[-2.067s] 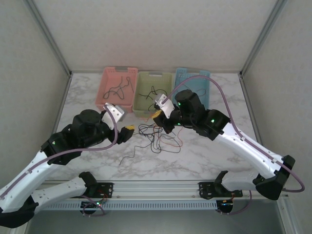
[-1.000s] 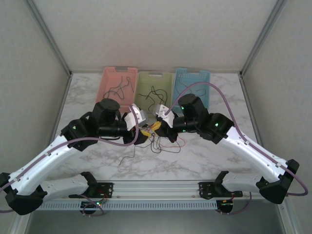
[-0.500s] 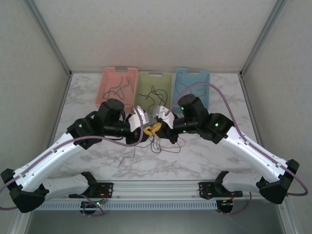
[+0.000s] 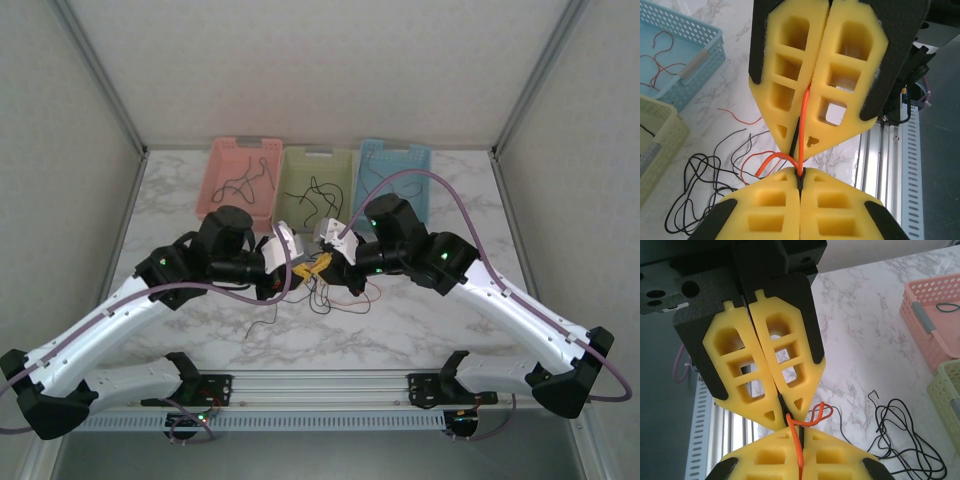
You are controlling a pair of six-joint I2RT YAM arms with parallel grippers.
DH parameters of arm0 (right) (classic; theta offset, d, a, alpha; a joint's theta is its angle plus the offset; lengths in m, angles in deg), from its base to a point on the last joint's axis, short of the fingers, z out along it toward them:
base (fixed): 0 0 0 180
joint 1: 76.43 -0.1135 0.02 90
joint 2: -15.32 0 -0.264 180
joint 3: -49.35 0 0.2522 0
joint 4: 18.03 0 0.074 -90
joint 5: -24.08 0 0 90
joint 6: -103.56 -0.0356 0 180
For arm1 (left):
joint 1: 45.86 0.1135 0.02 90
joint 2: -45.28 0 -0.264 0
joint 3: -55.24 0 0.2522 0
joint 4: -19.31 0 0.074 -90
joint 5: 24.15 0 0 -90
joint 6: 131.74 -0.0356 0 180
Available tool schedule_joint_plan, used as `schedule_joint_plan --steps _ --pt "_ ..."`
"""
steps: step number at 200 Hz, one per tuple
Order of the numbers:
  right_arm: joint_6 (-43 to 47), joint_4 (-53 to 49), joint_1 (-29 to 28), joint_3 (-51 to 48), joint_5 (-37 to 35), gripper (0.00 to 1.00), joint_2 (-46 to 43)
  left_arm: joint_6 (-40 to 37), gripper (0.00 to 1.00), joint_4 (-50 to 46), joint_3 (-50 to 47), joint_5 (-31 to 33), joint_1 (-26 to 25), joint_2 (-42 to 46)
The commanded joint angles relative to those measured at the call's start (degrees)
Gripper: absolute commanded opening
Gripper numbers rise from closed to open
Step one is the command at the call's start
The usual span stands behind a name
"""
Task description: Untangle the cables
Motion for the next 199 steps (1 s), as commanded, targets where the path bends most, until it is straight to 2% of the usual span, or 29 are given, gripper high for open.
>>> schedule_joint_plan --steps 1,17,51,78,101,168,199 --pt "-0.30 1.11 0.25 0.87 0.20 0.00 -1.02 -0.17 0.03 -0.59 -1.04 -0.98 0.24 0.98" --pt "-0.30 1.07 0.20 0.85 0.24 0.00 -1.01 -0.16 0.12 -0.62 -1.22 -1.04 0.24 1.12" --pt "-0.48 1.07 0.21 0.76 0.41 0.00 -1.05 -0.18 0.13 -0.58 -1.31 -1.05 0.24 1.17" --pt "-0.47 1.07 0.25 0.61 0.40 0.00 -1.03 -0.15 0.20 -0.73 -1.48 -0.87 0.28 1.37" --pt "-0.36 1.08 0.20 0.32 0.17 0.00 -1.15 -0.25 0.20 -0.90 -1.74 -0.69 0.28 1.77" --pt "-0.65 1.09 0.20 0.09 0.51 0.00 -1.08 -0.08 0.00 -0.29 -1.92 -0.69 0.25 2.12" --pt "-0.43 0.73 0.20 0.16 -0.07 0.00 -1.24 -0.07 0.00 -0.40 -2.05 -0.25 0.24 2.38"
